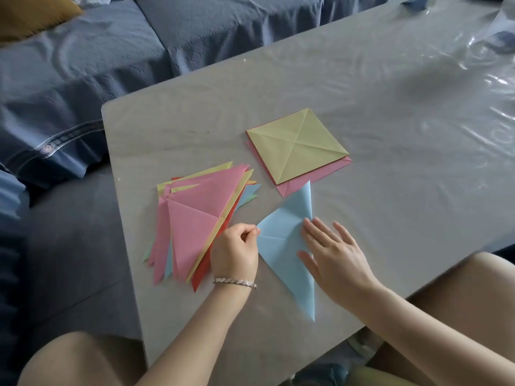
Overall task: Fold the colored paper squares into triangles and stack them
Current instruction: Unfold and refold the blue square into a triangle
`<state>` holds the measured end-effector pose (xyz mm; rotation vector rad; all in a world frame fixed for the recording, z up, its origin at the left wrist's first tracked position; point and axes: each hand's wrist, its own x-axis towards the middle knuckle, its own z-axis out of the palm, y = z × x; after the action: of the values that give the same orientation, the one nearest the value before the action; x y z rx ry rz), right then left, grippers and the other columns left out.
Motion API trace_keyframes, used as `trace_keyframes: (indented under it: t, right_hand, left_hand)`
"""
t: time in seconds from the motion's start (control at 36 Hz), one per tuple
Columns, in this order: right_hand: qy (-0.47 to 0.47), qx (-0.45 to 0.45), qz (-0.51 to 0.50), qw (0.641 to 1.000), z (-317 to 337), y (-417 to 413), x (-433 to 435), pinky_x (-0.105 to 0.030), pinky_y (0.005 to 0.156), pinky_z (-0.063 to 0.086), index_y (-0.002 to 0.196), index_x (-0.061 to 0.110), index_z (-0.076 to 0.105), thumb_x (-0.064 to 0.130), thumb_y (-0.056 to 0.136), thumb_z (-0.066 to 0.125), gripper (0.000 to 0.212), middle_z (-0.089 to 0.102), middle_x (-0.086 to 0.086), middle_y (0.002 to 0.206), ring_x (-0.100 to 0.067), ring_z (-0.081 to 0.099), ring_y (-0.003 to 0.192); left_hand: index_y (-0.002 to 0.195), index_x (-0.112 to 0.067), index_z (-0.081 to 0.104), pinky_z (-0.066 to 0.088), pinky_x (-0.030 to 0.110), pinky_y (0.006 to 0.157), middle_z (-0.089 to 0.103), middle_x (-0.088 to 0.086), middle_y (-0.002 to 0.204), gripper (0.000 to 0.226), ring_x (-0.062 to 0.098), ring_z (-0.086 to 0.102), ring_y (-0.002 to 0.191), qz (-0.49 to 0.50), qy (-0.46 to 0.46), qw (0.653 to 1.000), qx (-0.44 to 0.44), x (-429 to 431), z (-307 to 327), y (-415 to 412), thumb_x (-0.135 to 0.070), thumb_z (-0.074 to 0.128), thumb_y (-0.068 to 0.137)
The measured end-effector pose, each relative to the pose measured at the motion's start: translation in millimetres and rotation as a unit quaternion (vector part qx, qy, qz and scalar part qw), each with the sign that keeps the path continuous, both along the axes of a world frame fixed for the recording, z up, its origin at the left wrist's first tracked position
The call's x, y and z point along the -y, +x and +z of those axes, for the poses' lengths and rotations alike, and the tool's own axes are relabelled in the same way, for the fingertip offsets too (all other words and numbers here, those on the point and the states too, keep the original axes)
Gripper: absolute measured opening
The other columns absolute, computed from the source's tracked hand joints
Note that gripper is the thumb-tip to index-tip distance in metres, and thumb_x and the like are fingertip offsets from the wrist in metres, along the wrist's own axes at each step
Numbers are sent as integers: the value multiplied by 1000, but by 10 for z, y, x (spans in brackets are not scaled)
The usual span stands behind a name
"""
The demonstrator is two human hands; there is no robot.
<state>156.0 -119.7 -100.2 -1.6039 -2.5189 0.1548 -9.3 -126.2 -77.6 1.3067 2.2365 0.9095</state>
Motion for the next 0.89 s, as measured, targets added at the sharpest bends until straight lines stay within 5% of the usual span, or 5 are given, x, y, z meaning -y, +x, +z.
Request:
trace_keyframes:
  t: [0.19, 0.31, 0.53, 0.83, 0.89]
  right_hand:
    - [-4, -3, -35, 999, -85, -106, -483, -46, 82, 51, 104, -4, 65, 22, 75, 71, 40, 65, -15, 115, -32, 63, 104]
    - [-40, 1, -36, 999, -20, -103, -686, -36, 109, 24, 137, 2, 40, 27, 97, 43, 47, 34, -9, 148, -25, 30, 138]
    - [-125, 41, -28, 991, 29, -30, -672, -30, 114, -5, 149, 13, 5, 46, 98, 26, 64, -4, -1, 157, -13, -5, 144]
    - [-173, 85, 81, 978, 90, 219, -187, -32, 110, -17, 147, 10, -8, 96, 37, -7, 140, -26, 4, 145, -7, -26, 133]
    - [-171, 93, 95, 976, 79, 235, -101, -33, 108, -20, 146, 9, -11, 96, 39, 6, 139, -29, 2, 144, -10, -28, 133]
  left_hand:
    - [86, -8, 72, 31, 14, 60, 72, 1, 87, 11, 17, 63, 81, 4, -7, 1000, 12, -2, -10, 2, -14, 63, 84]
    - [85, -9, 72, 31, 15, 58, 72, 1, 86, 11, 15, 60, 75, 8, -8, 1000, 15, -9, -12, -1, -15, 64, 84]
    - [86, -9, 72, 33, 17, 61, 72, 1, 88, 11, 17, 63, 81, 10, -16, 1000, 16, -12, -10, -4, -15, 63, 85]
    - [85, -8, 71, 36, 19, 64, 72, 3, 88, 10, 19, 63, 83, 7, -6, 1000, 5, -13, -21, -9, -14, 63, 84]
    - [85, -8, 71, 36, 20, 65, 72, 3, 88, 10, 20, 63, 83, 6, -3, 1000, 2, -14, -26, -9, -14, 63, 84]
